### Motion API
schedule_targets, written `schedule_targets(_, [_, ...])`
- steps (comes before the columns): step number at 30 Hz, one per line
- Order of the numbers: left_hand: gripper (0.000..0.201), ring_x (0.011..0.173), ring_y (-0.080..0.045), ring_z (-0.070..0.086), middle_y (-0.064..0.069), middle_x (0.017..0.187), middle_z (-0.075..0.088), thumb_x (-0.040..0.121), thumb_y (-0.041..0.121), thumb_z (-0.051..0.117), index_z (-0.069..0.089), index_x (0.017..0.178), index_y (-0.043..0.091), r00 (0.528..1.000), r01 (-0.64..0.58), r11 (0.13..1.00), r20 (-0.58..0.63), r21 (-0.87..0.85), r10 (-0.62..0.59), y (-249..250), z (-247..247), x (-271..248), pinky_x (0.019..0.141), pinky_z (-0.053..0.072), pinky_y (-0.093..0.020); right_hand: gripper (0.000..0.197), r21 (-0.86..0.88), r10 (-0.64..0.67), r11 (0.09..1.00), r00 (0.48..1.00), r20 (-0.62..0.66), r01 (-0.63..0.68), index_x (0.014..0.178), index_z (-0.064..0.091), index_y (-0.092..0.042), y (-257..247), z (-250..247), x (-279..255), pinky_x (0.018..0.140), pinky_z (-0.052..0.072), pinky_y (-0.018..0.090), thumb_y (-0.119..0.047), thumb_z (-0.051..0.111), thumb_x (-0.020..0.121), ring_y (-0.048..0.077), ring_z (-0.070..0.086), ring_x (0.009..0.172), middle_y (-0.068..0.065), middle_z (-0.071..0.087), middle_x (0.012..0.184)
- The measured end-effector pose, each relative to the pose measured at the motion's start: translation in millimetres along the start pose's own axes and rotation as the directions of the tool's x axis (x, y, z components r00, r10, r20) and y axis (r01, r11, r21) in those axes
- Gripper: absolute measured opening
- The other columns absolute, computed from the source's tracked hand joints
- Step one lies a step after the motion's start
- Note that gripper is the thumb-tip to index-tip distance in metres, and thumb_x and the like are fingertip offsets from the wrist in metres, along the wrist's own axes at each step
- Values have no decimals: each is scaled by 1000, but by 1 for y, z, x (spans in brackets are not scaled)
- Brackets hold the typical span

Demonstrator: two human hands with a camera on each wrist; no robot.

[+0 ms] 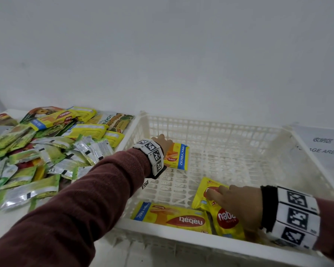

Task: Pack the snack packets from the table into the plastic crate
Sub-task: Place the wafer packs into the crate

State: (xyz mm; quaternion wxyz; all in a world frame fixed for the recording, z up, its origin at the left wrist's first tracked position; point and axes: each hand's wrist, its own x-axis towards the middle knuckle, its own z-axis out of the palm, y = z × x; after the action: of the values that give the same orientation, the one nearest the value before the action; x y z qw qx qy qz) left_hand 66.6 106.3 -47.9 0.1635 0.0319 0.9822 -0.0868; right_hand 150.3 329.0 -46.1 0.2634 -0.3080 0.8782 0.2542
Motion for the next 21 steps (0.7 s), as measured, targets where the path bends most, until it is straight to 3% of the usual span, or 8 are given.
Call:
schedule_targets(4, [78,118,-34,49,-12,132,38,75,27,70,28,141,21,999,-50,999,-14,22,50,-6,3,-5,92,44,-44,103,-46,-22,999,1000,20,23,144,8,-23,-9,-2,-3,85,47,42,-13,78,68,32,44,121,10,29,140])
schedule_targets(8, [78,116,-34,51,-13,131,39,74,26,71,30,139,20,998,-56,998,-16,1,56,-8,2,-4,91,44,-45,105,100,-93,991,996,4,92,140,14,-19,10,-20,1,86,50,37,-21,83,60,28,50,113,7,36,132])
schedule_targets(11, [73,116,-35,50,-14,130,39,75,22,72,32,137,16,999,-54,999,-1,-9,54,-7,0,-1,90,44,-45,108,285,-76,952,989,-128,110,142,16,-23,37,-48,15,93,47,36,-28,85,59,23,49,116,4,39,130])
schedule_targets(14, [69,114,-36,51,-15,129,39,76,24,71,34,134,15,998,-62,998,-1,-13,62,-5,-1,1,90,44,-46,110,335,13,939,968,-252,74,147,12,-23,52,-64,44,98,44,33,-32,83,63,26,45,121,7,30,134])
schedule_targets(17, [64,116,-36,49,-15,130,39,81,20,67,34,135,13,998,-57,998,-9,-2,57,-4,-1,1,92,43,-46,112,337,87,941,953,-290,17,148,7,-22,52,-62,72,97,45,35,-33,81,65,28,44,123,8,24,139])
schedule_targets(21, [58,116,-36,49,-16,131,39,84,13,62,35,135,13,998,-54,998,-18,-13,53,-5,-2,2,92,43,-46,102,356,117,934,934,-338,11,142,16,-18,45,-54,91,86,50,38,-32,81,64,27,48,118,7,33,134])
